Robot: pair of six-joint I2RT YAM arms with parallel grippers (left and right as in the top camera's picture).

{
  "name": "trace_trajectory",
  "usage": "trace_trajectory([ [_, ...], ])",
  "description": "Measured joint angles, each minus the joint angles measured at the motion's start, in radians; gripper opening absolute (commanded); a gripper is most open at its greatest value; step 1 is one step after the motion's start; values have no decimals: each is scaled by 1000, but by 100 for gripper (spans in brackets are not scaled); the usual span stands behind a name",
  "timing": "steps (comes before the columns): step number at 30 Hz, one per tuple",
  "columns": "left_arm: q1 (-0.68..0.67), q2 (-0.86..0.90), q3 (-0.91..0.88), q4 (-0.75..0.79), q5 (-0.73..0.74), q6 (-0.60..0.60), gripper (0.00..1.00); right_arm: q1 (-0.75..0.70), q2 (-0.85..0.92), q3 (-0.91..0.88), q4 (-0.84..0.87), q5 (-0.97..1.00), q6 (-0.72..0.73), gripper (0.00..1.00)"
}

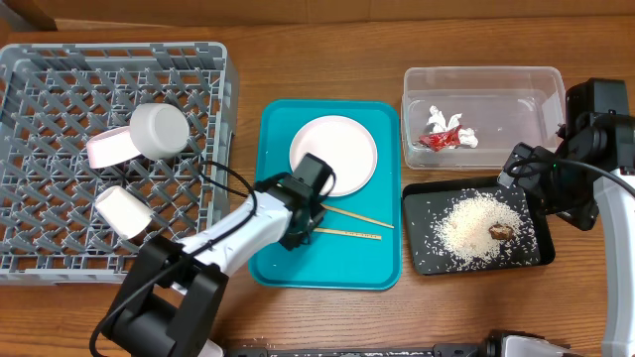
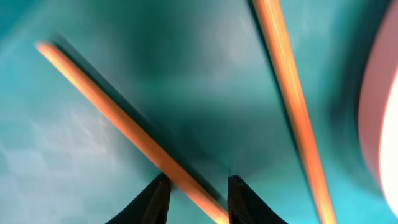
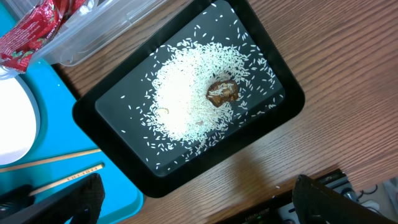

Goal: Sort waste into correct bins and load items into the dishwasher
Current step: 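Reach the left gripper to the teal tray and pinch one chopstick, then carry the chopstick to the rack and stand it upright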

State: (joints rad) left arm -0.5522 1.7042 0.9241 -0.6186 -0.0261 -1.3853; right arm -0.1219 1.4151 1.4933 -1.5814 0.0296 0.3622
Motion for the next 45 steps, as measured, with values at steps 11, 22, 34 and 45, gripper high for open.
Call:
trace_trajectory([
  [11, 116, 3, 0, 0, 4, 80, 5, 0, 0, 0, 0, 0, 0, 98],
  [22, 220, 19, 63, -66, 59, 273, 4, 0, 0, 0, -1, 0, 0, 99],
  [34, 254, -58, 462, -373, 2, 737, 4, 0, 0, 0, 0, 0, 0, 99],
  [45, 530, -87, 676, -342, -115, 1199, 4, 0, 0, 0, -1, 0, 0, 99],
])
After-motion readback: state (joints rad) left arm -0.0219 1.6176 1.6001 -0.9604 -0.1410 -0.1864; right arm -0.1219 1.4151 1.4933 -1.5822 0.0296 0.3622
